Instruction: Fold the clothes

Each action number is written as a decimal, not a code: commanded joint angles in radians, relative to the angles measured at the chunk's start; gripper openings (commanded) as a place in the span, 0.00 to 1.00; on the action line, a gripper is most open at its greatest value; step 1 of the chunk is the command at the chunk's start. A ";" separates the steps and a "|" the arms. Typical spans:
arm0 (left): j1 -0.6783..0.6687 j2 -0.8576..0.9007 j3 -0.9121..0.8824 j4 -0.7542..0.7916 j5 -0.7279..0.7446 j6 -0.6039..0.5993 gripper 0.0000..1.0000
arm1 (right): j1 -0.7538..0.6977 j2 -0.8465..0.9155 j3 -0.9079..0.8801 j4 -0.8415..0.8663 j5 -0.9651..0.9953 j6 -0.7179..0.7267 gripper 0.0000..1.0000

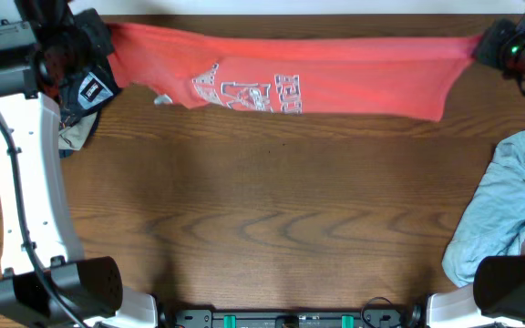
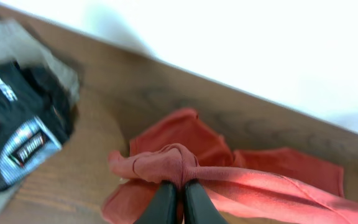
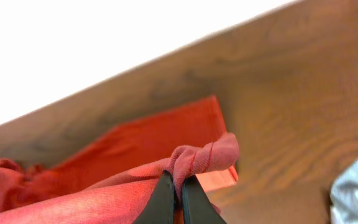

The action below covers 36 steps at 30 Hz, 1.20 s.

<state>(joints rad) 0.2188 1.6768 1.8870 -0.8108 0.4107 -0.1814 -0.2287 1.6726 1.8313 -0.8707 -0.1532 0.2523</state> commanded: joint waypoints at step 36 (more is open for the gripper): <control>-0.035 -0.269 0.073 0.147 -0.132 0.047 0.06 | -0.025 -0.226 0.138 -0.072 0.089 -0.034 0.01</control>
<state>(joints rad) 0.2028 1.3285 1.9537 -0.6956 0.3000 -0.1516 -0.2291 1.3502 1.9697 -0.9623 -0.0387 0.2371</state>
